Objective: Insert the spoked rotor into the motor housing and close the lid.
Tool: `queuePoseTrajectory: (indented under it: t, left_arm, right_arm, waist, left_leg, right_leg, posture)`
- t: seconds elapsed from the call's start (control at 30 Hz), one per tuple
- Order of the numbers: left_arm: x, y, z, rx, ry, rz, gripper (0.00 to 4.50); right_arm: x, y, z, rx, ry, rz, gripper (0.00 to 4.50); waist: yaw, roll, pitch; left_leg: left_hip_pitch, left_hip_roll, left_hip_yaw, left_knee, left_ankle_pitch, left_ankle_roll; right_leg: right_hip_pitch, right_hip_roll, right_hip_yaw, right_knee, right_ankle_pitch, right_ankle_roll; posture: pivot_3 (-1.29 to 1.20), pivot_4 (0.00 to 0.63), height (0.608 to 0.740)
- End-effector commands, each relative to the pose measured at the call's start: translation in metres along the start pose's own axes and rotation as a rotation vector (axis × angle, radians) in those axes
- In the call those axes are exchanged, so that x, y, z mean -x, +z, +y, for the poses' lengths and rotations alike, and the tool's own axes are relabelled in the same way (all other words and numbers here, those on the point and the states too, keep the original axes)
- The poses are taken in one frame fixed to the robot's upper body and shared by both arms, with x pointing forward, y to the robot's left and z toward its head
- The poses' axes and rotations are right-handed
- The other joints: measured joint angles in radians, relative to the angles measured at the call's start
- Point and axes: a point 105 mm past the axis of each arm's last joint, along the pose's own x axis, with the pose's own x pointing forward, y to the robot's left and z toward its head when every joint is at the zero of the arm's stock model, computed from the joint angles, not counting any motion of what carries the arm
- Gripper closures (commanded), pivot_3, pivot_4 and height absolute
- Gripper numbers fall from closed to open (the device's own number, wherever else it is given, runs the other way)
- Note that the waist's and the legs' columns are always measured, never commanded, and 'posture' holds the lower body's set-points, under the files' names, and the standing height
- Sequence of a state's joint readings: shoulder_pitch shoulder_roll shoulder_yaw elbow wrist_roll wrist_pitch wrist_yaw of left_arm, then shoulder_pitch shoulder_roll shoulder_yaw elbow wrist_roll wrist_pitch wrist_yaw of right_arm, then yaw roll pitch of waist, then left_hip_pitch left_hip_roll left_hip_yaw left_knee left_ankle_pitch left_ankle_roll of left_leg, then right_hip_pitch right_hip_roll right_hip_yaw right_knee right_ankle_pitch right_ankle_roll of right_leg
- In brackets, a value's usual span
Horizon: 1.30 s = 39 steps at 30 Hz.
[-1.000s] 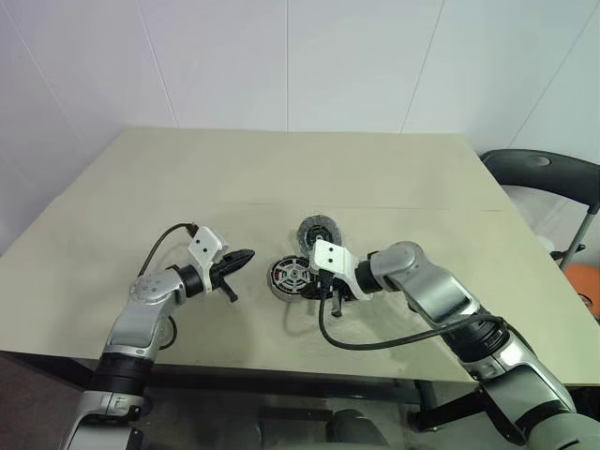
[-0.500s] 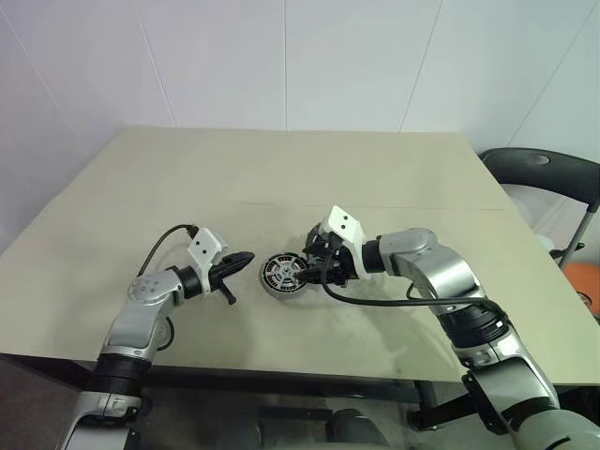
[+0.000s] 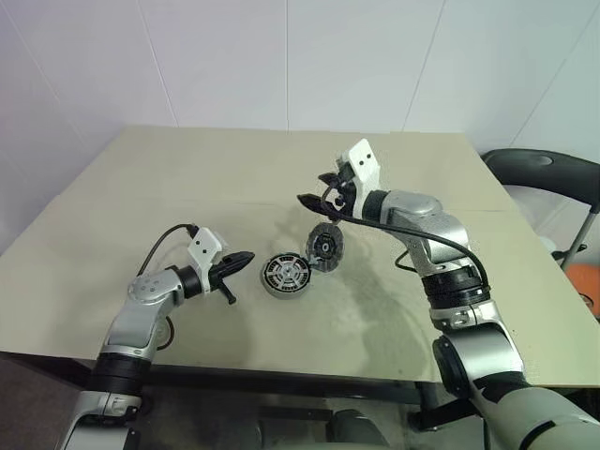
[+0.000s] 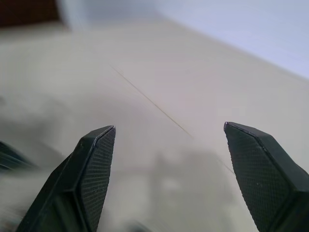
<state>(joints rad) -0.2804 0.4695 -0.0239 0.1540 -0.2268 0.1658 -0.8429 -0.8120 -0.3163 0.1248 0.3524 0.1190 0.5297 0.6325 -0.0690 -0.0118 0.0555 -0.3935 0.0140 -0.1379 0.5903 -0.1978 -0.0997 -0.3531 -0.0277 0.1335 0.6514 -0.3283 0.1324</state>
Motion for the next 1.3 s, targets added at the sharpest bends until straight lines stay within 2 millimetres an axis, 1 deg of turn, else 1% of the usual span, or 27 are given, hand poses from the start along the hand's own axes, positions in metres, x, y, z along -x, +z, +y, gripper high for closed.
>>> queuePoseTrajectory:
  t: [0.03, 0.1, 0.13, 0.23, 0.3, 0.37, 0.43, 0.47, 0.57, 0.67, 0.83, 0.87, 0.93, 1.0, 1.17, 1.3]
  left_arm:
    - [0.001, 0.016, 0.003, -0.052, 0.005, -0.036, 4.5]
    - [0.001, 0.019, 0.002, -0.04, 0.001, -0.053, 4.5]
    - [0.002, 0.022, 0.001, -0.031, -0.008, -0.068, 4.5]
    - [0.007, 0.031, -0.005, -0.014, -0.045, -0.107, 4.5]
    - [0.013, 0.036, -0.007, -0.009, -0.056, -0.118, 4.5]
    - [0.019, 0.037, -0.008, -0.015, -0.068, -0.112, 4.5]
    - [0.028, 0.035, -0.012, -0.022, -0.093, -0.09, 4.5]
    - [0.031, 0.034, -0.013, -0.024, -0.101, -0.08, 4.5]
    - [0.046, 0.026, -0.013, -0.039, -0.112, -0.02, 4.5]
    - [0.055, 0.025, -0.01, -0.045, -0.107, 0.003, 4.5]
    - [0.069, 0.024, 0.0, -0.071, -0.062, 0.046, 4.5]
    - [0.07, 0.024, 0.001, -0.072, -0.057, 0.049, 4.5]
    - [0.07, 0.025, 0.001, -0.079, -0.054, 0.058, 4.5]
    - [0.068, 0.027, 0.001, -0.084, -0.055, 0.058, 4.5]
    - [0.06, 0.034, 0.002, -0.089, -0.054, 0.051, 4.5]
    - [0.058, 0.029, 0.004, -0.086, -0.051, 0.058, 4.5]
  right_arm:
    - [0.005, 0.015, -0.028, 0.135, -0.146, -0.007, 1.67]
    - [0.007, 0.01, -0.04, 0.195, -0.197, 0.04, 2.27]
    - [0.008, 0.007, -0.043, 0.208, -0.209, 0.057, 2.64]
    - [0.013, 0.001, -0.052, 0.214, -0.23, 0.092, 3.65]
    - [0.016, -0.007, -0.056, 0.219, -0.232, 0.129, 4.41]
    - [0.018, -0.019, -0.056, 0.231, -0.211, 0.179, 4.46]
    - [0.02, -0.033, -0.047, 0.224, -0.138, 0.23, 4.46]
    - [0.02, -0.037, -0.043, 0.211, -0.111, 0.237, 4.46]
    - [0.02, -0.037, -0.027, 0.143, -0.009, 0.225, 4.46]
    - [0.021, -0.033, -0.016, 0.095, 0.057, 0.197, 4.46]
    - [0.021, -0.022, -0.006, 0.015, 0.112, 0.143, 4.46]
    - [0.021, -0.02, -0.004, 0.002, 0.123, 0.13, 4.46]
    - [0.021, -0.016, 0.007, -0.023, 0.186, 0.107, 4.46]
    - [0.022, -0.015, 0.017, -0.023, 0.243, 0.109, 4.46]
    - [0.025, -0.017, 0.032, -0.029, 0.316, 0.12, 4.46]
    - [0.027, -0.014, 0.048, -0.057, 0.383, 0.102, 4.46]
  waist:
    - [-0.001, 0.001, 0.001]
    - [-0.003, 0.002, 0.001]
    - [-0.004, 0.002, 0.001]
    - [-0.004, 0.002, 0.001]
    - [-0.003, 0.002, 0.001]
    - [-0.004, 0.002, 0.001]
    - [-0.004, 0.002, 0.001]
    - [-0.004, 0.002, 0.001]
    - [-0.004, 0.003, 0.002]
    - [-0.004, 0.005, 0.003]
    - [-0.004, 0.005, 0.003]
    - [-0.002, 0.005, 0.003]
    - [-0.002, 0.005, 0.003]
    - [-0.002, 0.005, 0.003]
    - [-0.002, 0.005, 0.003]
    - [-0.004, 0.005, 0.003]
  left_leg:
    - [0.0, 0.0, 0.0, 0.0, 0.0, 0.0]
    - [0.0, 0.0, 0.0, -0.001, 0.0, 0.0]
    - [0.0, 0.0, 0.0, -0.001, 0.0, 0.0]
    - [0.0, 0.0, 0.0, -0.002, 0.0, 0.0]
    - [0.0, 0.0, 0.0, -0.002, 0.0, 0.0]
    - [0.0, 0.0, 0.0, -0.002, 0.0, 0.0]
    - [0.0, 0.0, 0.0, -0.002, 0.0, 0.0]
    - [0.0, 0.0, 0.0, -0.002, 0.0, 0.0]
    - [0.0, 0.0, 0.0, -0.002, 0.0, 0.0]
    - [0.0, 0.0, 0.0, -0.002, 0.0, 0.0]
    - [0.0, 0.0, 0.0, -0.002, 0.0, 0.0]
    - [0.0, 0.0, 0.0, -0.002, 0.0, 0.0]
    - [0.0, 0.0, 0.0, -0.002, 0.0, 0.0]
    - [0.0, 0.0, 0.0, -0.002, 0.0, 0.0]
    - [0.0, 0.0, 0.0, -0.002, 0.0, 0.0]
    - [0.0, 0.0, 0.001, -0.002, 0.0, 0.0]
  right_leg:
    - [0.0, 0.0, 0.0, 0.0, 0.0, 0.0]
    - [-0.001, 0.0, 0.0, 0.001, 0.0, 0.0]
    - [-0.001, 0.0, 0.0, 0.001, 0.0, 0.0]
    - [-0.001, 0.0, 0.0, 0.001, 0.0, 0.0]
    - [-0.001, 0.0, 0.0, 0.001, 0.0, 0.0]
    - [-0.001, 0.0, 0.0, 0.0, 0.0, 0.0]
    - [-0.001, 0.0, 0.0, 0.001, 0.0, 0.0]
    - [-0.001, 0.0, 0.0, 0.0, 0.0, 0.0]
    - [-0.001, 0.0, 0.0, 0.0, 0.0, 0.0]
    - [-0.001, 0.0, 0.0, 0.001, 0.0, 0.0]
    - [-0.001, 0.0, 0.0, 0.0, -0.001, -0.002]
    - [-0.001, 0.0, 0.0, 0.0, -0.001, -0.002]
    - [-0.001, 0.0, 0.0, 0.0, -0.001, -0.002]
    - [-0.001, 0.0, 0.0, 0.0, -0.001, -0.002]
    - [-0.001, 0.0, 0.0, 0.0, -0.001, -0.002]
    - [-0.001, 0.0, 0.0, 0.0, -0.001, -0.001]
  posture:
    - [0.0, 0.0, 0.74]
    - [0.0, 0.0, 0.74]
    - [0.0, 0.0, 0.74]
    - [0.0, 0.0, 0.74]
    - [0.0, 0.0, 0.74]
    - [0.0, 0.0, 0.74]
    - [0.0, 0.0, 0.74]
    - [0.0, 0.0, 0.74]
    - [0.0, 0.0, 0.74]
    - [0.0, 0.0, 0.74]
    - [0.0, 0.0, 0.74]
    - [0.0, 0.0, 0.74]
    - [0.0, 0.0, 0.74]
    - [0.0, 0.0, 0.74]
    - [0.0, 0.0, 0.74]
    - [0.0, 0.0, 0.74]
